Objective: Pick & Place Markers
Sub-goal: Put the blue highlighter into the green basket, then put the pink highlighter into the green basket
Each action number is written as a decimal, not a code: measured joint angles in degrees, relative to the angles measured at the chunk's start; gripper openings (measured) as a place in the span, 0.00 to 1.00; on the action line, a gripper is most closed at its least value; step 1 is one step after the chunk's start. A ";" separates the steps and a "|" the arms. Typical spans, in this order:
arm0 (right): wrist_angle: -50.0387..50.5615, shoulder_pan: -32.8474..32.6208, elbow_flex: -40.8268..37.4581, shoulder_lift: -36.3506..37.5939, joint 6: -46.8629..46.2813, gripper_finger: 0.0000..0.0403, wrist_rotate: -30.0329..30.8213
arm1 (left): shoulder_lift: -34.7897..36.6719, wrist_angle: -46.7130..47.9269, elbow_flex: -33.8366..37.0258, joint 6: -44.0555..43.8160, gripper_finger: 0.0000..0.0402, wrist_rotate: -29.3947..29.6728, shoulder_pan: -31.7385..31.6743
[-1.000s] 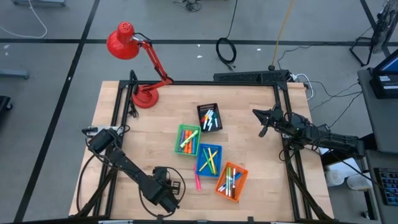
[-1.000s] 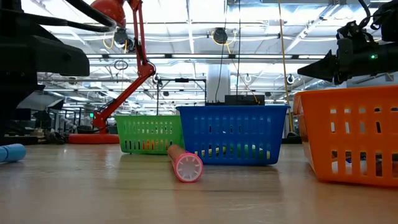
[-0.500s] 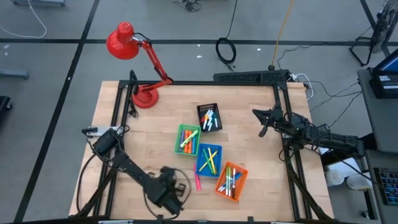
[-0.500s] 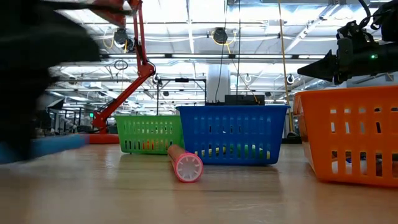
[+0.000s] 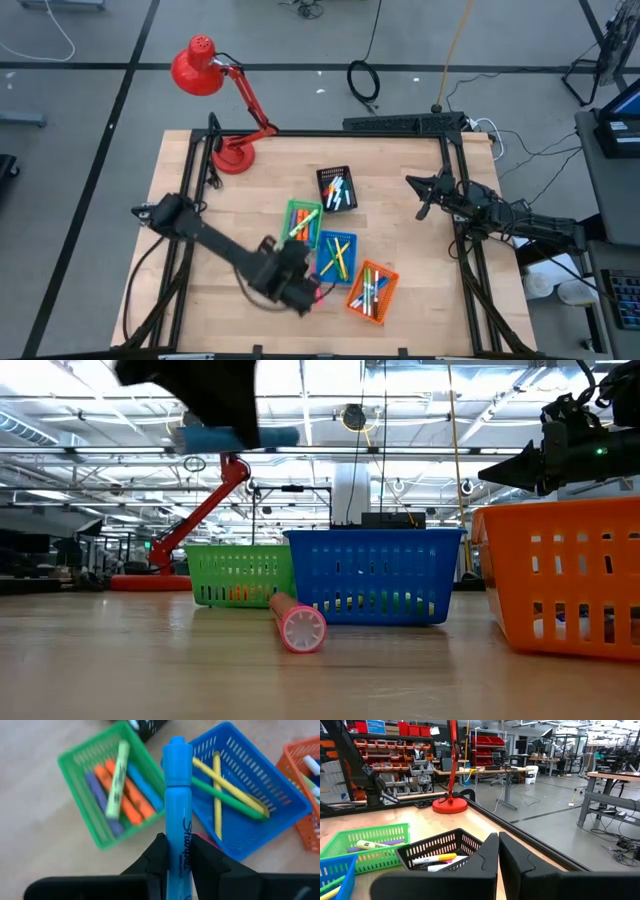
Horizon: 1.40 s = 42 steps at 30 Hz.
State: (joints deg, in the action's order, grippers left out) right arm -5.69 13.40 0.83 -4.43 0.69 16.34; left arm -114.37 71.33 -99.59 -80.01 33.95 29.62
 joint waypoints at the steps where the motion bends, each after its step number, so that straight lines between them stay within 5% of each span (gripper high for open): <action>1: 0.00 0.01 0.01 0.00 0.00 0.00 0.02 | 0.70 0.14 0.00 2.45 0.15 -0.22 -1.18; 8: 0.00 0.01 -0.01 -0.18 0.00 0.00 0.05 | 1.84 0.75 0.07 17.50 0.15 -2.74 -10.68; 16: -0.02 0.00 0.01 -0.15 0.00 0.00 0.06 | 1.90 -0.32 5.40 20.98 0.15 -6.67 -18.99; 25: -0.02 0.01 -0.01 -0.15 0.00 0.00 0.07 | 1.88 -13.83 16.52 24.21 0.15 -14.84 -22.53; 35: -0.03 -0.01 -0.01 -0.15 0.00 0.00 0.07 | 1.89 -13.80 16.85 25.13 0.58 -18.85 -22.85; 42: -0.04 -0.01 -0.01 -0.14 0.00 0.00 0.07 | 6.22 -15.47 16.57 24.42 0.74 -24.02 -20.10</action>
State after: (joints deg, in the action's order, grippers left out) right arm -5.74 13.39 0.82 -4.56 0.69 16.40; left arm -108.14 55.86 -83.02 -55.60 9.93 9.52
